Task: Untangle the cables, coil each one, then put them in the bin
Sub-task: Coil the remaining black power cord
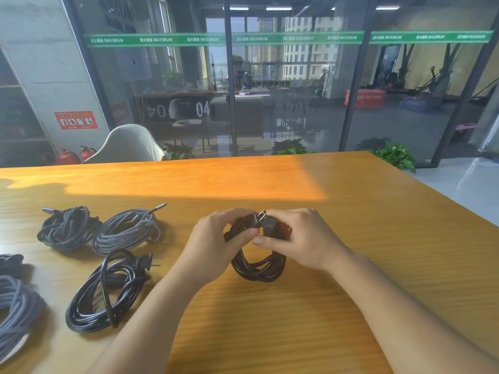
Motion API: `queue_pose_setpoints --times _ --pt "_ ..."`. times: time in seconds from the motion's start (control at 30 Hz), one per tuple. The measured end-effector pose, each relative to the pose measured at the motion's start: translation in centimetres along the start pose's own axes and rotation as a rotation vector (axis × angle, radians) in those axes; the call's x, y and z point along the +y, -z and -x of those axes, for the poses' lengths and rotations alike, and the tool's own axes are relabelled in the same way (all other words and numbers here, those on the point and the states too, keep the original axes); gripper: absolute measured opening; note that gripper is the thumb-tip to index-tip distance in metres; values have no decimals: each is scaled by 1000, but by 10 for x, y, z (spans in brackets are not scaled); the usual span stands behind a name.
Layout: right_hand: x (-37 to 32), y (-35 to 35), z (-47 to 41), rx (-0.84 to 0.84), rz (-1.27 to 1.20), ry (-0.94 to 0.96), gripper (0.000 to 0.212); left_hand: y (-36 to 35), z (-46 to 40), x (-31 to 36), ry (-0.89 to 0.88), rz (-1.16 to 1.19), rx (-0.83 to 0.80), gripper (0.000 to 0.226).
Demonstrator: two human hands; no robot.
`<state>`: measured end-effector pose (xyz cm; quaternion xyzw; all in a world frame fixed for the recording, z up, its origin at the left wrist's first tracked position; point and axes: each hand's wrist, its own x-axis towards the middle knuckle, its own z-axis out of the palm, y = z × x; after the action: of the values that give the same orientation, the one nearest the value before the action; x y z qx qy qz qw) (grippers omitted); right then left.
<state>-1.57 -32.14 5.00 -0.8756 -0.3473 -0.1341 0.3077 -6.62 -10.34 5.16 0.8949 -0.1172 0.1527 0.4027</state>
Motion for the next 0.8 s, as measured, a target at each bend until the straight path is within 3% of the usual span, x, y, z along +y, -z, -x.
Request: queue_pose_setpoints --times 0.1,0.17,0.23,0.3,0.4,0.6,0.8 --pt "-2 -1 -1 -1 -66 17 20 -4 0 -3 39 -78 52 39" --pt "-2 -5 -2 -36 -114 -30 19 -6 0 -5 51 -114 71 47" --pt "1 -13 -3 -60 -138 -91 25 -9 -1 -7 87 -128 100 36" --pt "3 -21 -6 -64 -148 -152 50 -14 -1 -10 145 -156 124 28" --pt "4 -28 -7 -116 -160 -274 77 -20 -3 -19 196 -204 95 41" --pt "2 -33 -2 -221 -178 -273 75 -21 -5 -31 198 -143 -41 56" --pt "2 -47 -2 -354 11 -243 63 -31 1 -29 211 -383 -208 65"
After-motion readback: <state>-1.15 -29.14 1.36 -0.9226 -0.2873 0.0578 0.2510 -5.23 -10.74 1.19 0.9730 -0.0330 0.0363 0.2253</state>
